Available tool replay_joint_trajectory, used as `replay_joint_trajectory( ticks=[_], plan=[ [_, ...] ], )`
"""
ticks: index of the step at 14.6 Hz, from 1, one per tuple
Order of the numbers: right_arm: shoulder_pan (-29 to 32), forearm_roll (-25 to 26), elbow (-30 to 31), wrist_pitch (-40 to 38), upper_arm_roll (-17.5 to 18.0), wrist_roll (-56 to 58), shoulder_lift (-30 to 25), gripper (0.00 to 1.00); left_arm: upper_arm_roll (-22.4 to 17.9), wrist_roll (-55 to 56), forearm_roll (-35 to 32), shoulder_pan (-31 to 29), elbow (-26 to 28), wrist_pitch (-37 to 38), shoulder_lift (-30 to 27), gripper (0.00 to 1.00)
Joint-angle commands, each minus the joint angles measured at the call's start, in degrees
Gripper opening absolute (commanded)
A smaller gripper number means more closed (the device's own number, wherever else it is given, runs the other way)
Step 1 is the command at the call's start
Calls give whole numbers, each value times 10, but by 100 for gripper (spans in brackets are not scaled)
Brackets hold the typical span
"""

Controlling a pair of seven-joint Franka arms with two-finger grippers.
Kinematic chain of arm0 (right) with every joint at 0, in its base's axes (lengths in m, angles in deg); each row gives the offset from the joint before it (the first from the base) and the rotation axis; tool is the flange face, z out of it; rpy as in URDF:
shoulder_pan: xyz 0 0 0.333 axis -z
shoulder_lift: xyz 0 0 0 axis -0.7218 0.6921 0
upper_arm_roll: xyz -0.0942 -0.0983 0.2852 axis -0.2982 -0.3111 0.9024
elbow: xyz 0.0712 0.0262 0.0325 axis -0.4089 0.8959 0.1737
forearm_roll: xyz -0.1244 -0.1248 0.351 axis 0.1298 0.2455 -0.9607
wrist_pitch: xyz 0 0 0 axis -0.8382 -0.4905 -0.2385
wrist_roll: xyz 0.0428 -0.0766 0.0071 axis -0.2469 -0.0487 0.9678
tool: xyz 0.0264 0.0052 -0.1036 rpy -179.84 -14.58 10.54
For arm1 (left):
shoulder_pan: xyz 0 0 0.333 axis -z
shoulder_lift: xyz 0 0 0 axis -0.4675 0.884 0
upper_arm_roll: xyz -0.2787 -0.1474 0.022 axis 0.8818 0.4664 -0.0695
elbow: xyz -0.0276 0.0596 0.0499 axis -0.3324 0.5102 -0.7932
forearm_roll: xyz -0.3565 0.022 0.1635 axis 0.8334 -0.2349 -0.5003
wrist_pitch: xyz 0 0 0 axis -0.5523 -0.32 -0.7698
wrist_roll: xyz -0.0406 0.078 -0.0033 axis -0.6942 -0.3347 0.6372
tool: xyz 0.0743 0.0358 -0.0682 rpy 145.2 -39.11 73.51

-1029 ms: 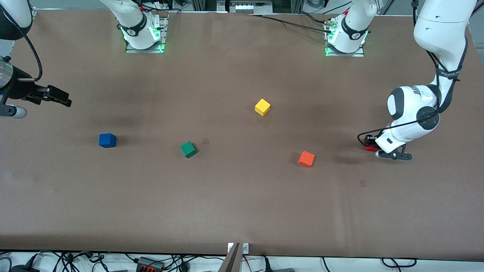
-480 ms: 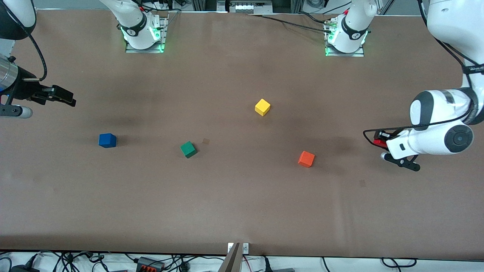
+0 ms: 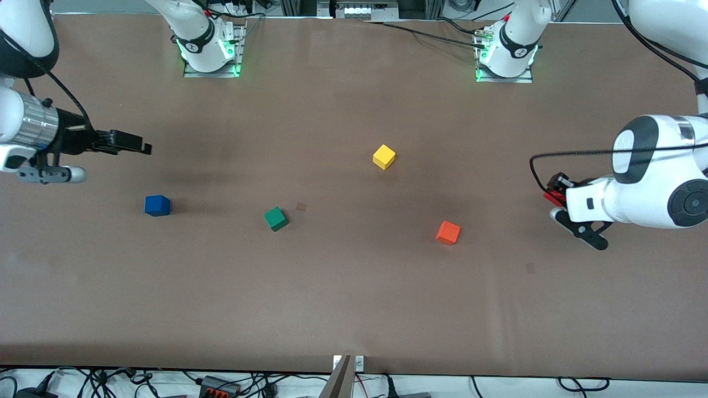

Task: Pass red block to right arm, stack on blue
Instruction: 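Lift the red cube with the left gripper while the right gripper approaches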

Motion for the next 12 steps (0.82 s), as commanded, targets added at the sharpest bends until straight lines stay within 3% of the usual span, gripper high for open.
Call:
replay_joint_trajectory(
  ticks=[1, 3, 6, 9, 11, 12],
  plan=[
    [-23, -96, -1, -2, -2, -3, 16, 100, 40, -89, 76, -10, -15, 19, -5, 7],
    [-30, -188, -1, 0, -2, -2, 42, 100, 39, -166, 193, -9, -15, 13, -5, 6],
    [-29, -310, 0, -3, -2, 0, 76, 100, 42, -262, 304, 0, -9, -21, -3, 6],
    [-30, -417, 4, -11, -1, 13, 107, 100, 69, -418, 416, 2, -5, -85, 5, 6],
    [-33, -505, 3, -16, 7, 21, 132, 100, 86, -461, 478, 9, -1, -149, 5, 6],
    [-38, -540, 3, -16, 9, 21, 144, 100, 115, -474, 509, 9, 1, -189, 3, 6]
  ],
)
